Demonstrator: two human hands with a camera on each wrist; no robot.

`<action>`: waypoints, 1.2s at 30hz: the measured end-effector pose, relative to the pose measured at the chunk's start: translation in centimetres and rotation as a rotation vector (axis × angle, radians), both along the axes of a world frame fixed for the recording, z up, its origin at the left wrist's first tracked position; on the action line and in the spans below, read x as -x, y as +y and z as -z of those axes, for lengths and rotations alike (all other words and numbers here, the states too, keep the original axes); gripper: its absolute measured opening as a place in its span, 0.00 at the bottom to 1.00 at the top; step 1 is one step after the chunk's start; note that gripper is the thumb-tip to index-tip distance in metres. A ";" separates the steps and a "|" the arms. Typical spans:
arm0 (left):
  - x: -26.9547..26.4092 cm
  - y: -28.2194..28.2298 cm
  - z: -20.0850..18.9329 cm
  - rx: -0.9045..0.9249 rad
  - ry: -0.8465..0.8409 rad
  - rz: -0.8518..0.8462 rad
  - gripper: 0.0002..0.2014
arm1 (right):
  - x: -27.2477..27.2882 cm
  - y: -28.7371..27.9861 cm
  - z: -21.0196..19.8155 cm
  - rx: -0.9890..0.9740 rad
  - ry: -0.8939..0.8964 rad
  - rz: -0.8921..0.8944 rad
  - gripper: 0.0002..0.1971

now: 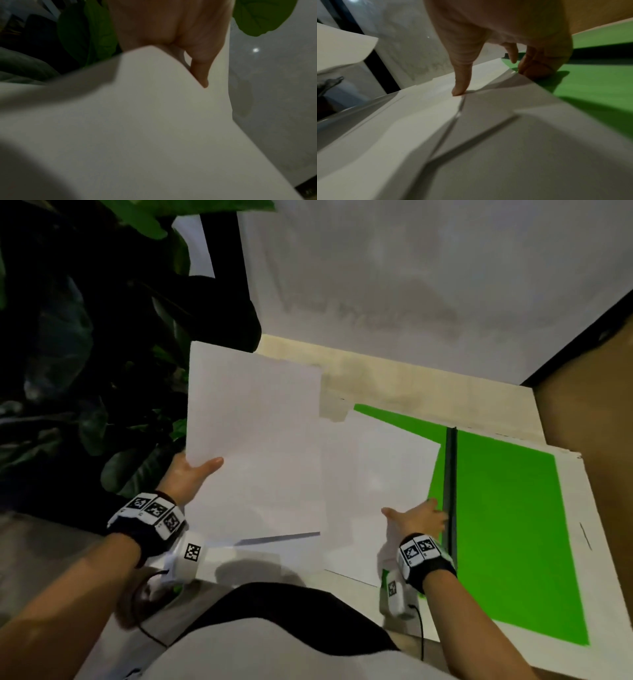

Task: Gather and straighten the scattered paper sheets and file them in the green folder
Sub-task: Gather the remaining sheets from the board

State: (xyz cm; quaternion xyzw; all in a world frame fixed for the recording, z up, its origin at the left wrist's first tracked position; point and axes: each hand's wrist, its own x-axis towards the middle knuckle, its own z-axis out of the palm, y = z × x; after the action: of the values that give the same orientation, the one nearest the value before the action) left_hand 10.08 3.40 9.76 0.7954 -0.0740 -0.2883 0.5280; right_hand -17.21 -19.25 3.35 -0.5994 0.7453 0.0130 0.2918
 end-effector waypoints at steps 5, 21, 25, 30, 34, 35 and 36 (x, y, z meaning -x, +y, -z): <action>-0.4 0.7 1.2 -0.022 0.020 0.034 0.21 | -2.9 1.8 0.6 -0.046 -0.079 0.027 0.46; -2.4 7.1 3.2 -0.066 0.127 -0.036 0.03 | -7.6 6.4 0.9 -0.142 -0.418 0.256 0.29; -2.9 7.7 2.9 -0.054 0.092 -0.034 0.07 | -6.4 5.3 1.8 -0.190 -0.481 0.130 0.27; -3.2 7.6 2.6 -0.013 0.083 -0.019 0.12 | -2.3 2.9 0.0 -0.110 -0.553 0.105 0.20; -3.6 6.9 2.7 -0.013 0.083 0.017 0.16 | 2.4 0.2 -1.7 0.010 -0.573 0.129 0.22; -3.6 6.6 2.7 -0.008 0.085 0.023 0.17 | 3.5 -0.5 -1.5 0.044 -0.583 0.136 0.22; -3.5 6.3 2.7 0.001 0.090 0.025 0.17 | 4.3 -0.7 -1.9 0.068 -0.584 0.156 0.23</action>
State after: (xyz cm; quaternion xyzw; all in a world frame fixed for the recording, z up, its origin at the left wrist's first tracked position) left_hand 13.57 9.67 7.02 0.7804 -0.0602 -0.3305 0.5274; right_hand -21.51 -19.96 5.25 -0.5280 0.6738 -0.2070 0.4737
